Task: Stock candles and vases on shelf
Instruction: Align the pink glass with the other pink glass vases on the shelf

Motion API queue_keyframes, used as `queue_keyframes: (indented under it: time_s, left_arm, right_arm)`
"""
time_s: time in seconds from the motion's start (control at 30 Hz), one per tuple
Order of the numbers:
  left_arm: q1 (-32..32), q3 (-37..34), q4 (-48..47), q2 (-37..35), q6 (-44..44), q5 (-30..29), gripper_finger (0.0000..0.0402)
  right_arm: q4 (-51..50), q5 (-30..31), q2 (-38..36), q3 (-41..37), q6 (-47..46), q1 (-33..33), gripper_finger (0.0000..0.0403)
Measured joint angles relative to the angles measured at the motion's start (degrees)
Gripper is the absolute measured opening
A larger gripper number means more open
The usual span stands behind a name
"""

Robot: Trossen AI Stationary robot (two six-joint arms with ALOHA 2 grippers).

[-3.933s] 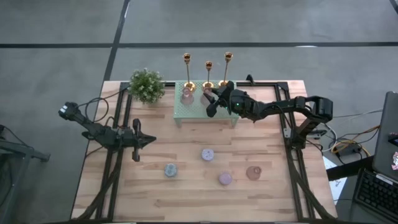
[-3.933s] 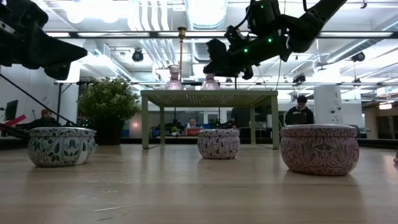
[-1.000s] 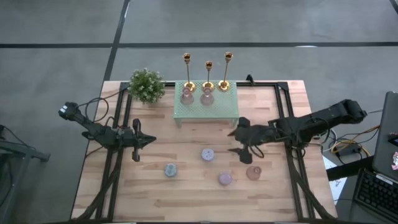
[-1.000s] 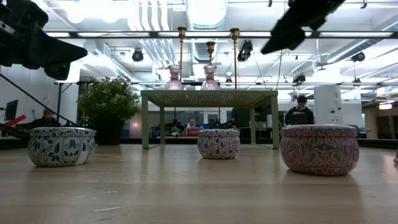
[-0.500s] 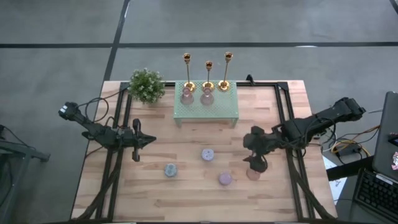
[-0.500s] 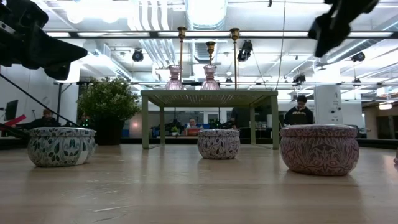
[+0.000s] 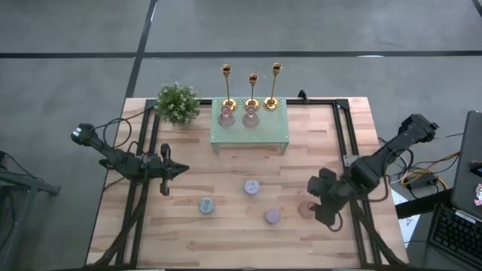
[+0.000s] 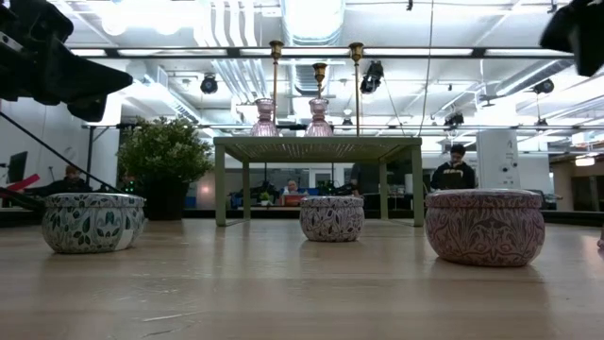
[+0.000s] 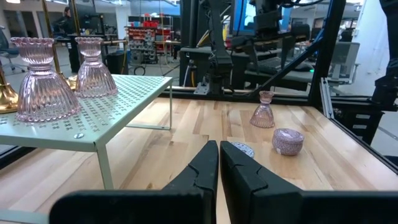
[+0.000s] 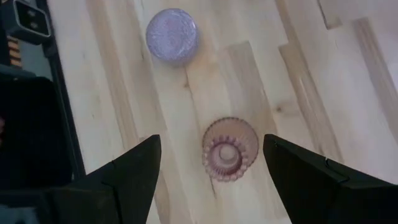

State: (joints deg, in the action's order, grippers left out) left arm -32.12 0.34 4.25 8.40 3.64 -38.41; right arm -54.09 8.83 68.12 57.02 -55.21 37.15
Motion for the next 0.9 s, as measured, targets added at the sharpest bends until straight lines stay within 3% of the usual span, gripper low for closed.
queue_keyframes:
  time_s: [0.53, 0.9]
  left_arm:
    - [0.01, 0.0, 0.0, 0.0, 0.0, 0.0, 0.0021]
    - [0.02, 0.0, 0.0, -0.02, 0.0, 0.0, 0.0021]
  right_arm:
    - [-1.12, 8.88, 0.54, -4.73, -22.53, 15.6, 0.0268]
    - [-0.08, 14.56, 8.32, -7.26, -31.76, 22.63, 0.0261]
